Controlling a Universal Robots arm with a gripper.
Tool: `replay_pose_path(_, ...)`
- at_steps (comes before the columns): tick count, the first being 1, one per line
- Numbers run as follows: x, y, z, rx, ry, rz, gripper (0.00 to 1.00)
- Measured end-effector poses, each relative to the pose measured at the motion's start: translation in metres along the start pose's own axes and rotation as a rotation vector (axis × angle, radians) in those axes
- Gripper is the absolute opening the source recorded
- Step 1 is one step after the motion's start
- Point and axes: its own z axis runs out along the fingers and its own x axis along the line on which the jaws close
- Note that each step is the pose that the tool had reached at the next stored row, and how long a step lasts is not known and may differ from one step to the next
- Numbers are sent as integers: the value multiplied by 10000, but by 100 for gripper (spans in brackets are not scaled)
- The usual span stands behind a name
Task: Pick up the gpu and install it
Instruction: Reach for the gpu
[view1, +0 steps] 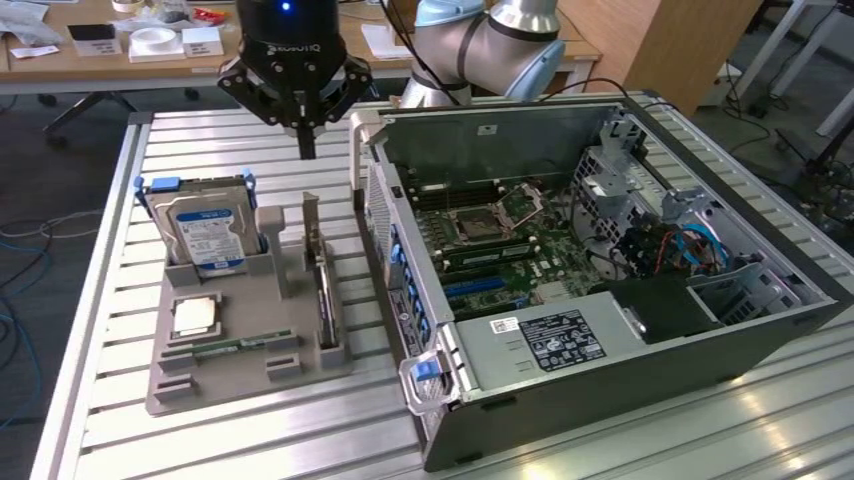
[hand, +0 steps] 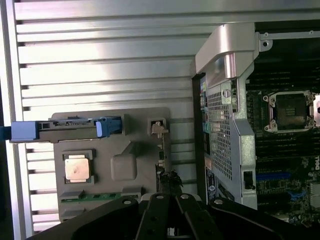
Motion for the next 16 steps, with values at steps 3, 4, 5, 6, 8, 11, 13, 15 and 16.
replay_pose_path(3, 4, -26, -1, 0, -1, 0, 11)
replay_pose_path(4, 5, -35, -1, 0, -1, 0, 11)
replay_pose_path(5, 6, -42, -2, 1, 0, 0, 11)
replay_pose_path(6, 8, -47, -2, 0, 0, 0, 11)
replay_pose_path(8, 8, -47, -2, 0, 0, 2, 11)
replay_pose_path(11, 7, -47, -2, 0, 0, 0, 11)
replay_pose_path(13, 7, -48, -2, 1, 0, 0, 11)
replay_pose_path(15, 8, -48, -2, 1, 0, 0, 11)
replay_pose_path(16, 8, -48, -2, 0, -1, -2, 11)
